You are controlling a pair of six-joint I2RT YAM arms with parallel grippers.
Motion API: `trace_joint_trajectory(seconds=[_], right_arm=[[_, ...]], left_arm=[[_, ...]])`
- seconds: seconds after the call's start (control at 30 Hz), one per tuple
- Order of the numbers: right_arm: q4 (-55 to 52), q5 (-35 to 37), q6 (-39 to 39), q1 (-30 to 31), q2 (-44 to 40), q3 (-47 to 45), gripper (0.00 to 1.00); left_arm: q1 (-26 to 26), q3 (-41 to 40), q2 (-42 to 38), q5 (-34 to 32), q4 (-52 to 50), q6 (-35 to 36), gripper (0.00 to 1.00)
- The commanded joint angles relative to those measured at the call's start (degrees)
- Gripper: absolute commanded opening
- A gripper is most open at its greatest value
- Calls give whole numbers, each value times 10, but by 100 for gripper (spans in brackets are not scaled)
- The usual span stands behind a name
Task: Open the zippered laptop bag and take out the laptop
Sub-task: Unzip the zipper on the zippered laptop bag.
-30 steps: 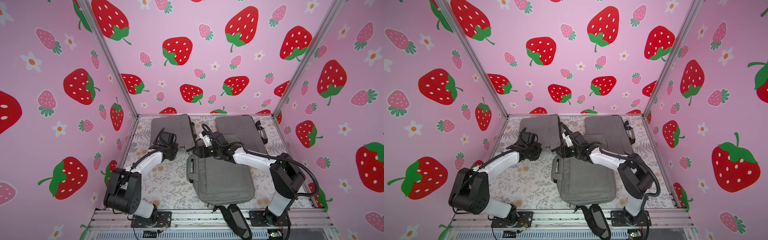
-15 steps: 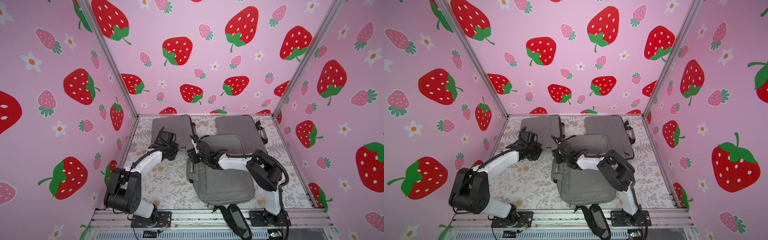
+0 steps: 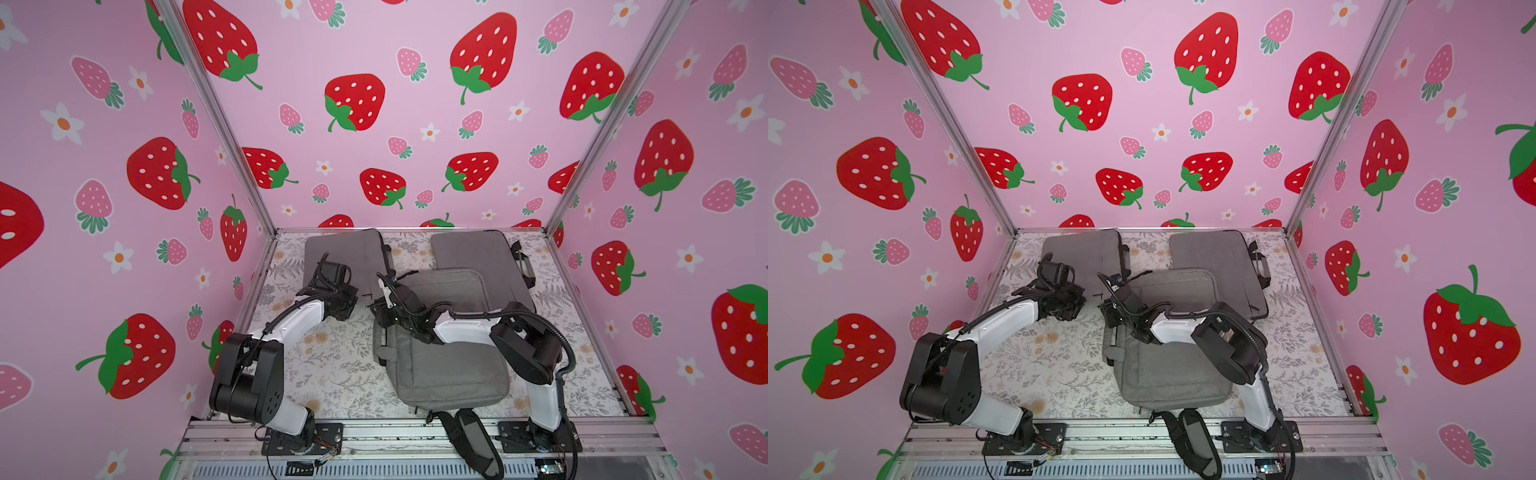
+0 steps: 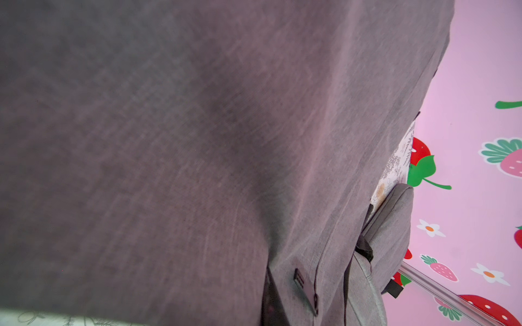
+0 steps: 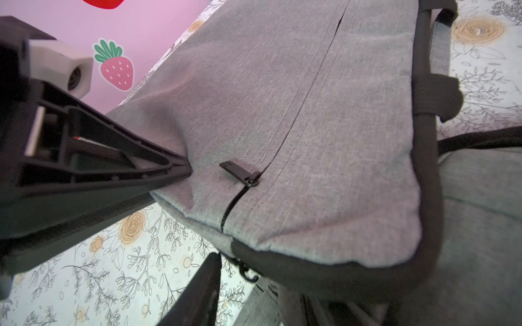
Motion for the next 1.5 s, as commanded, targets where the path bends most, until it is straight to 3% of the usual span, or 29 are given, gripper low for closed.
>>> trace_joint_trajectory(seconds=[0.0, 0.43, 0.7, 0.83, 1.03, 1.47], right_arm=[[32, -11, 6, 14, -22, -33, 49], [-8, 46, 31, 13, 5, 20, 48], [-42, 74, 43, 12, 18, 35, 38], [-42, 76, 37, 9, 15, 39, 28], [-40, 70, 26, 9, 5, 29, 0], [-126, 108, -3, -6, -73, -27, 0]], left_arm=[[0, 32, -2, 37, 3, 22, 0], [1, 22, -12, 45, 2, 24, 0], [1, 26, -10, 51, 4, 27, 0], [1, 29, -10, 53, 1, 29, 0], [1, 33, -7, 48, -5, 36, 0], [53, 47, -28, 43, -68, 104, 0]])
